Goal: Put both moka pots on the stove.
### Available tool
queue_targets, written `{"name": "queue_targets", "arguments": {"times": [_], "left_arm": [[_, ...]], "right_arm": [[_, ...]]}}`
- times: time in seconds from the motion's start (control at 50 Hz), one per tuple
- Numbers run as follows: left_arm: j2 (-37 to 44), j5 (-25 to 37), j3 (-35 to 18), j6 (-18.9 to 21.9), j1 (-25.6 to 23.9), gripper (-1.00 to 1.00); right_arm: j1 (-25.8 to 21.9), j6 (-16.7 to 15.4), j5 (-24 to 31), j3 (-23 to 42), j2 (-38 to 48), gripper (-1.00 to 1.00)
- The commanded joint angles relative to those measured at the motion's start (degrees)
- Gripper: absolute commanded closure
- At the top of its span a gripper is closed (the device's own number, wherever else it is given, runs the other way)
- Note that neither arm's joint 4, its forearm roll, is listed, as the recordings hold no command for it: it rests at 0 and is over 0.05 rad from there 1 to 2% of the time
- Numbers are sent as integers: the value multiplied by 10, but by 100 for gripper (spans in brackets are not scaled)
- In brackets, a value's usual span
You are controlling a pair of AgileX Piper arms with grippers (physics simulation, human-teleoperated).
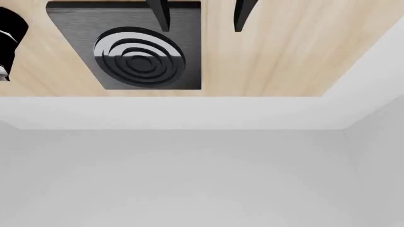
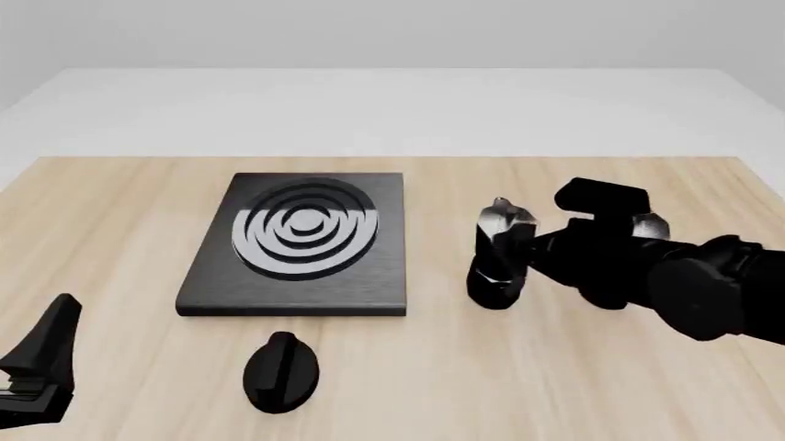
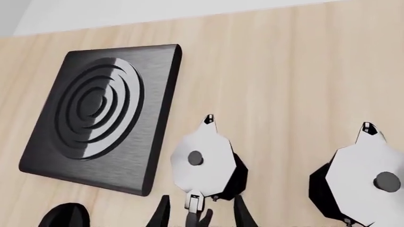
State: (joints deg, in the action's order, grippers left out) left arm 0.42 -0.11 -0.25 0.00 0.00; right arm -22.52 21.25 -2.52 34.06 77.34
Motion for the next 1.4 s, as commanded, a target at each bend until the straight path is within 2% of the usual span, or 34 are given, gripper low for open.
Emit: {"name": "queue_targets", "arguments": {"times": [0.02,0.62,0.64,1.06,1.14,1.18,1.4], "left_arm": [[0,0,0,0,0,-100],[0,0,0,0,0,-100],[0,0,0,0,0,-100],[0,0,0,0,0,-100],[0,0,0,0,0,-100],[0,0,0,0,0,-100],[0,0,0,0,0,-100]], "right_arm": [[-10,4,-8,-1,18,-100],[-11,-1,-12,-12,27,-100],[-11,0,-12,-12,28,100],[-7,-27,0,-6,8,100],[-7,-35,10,0,-3,100],[-4,-48,11,0,-15,100],[-7,-68,46,27,-54,100]]}}
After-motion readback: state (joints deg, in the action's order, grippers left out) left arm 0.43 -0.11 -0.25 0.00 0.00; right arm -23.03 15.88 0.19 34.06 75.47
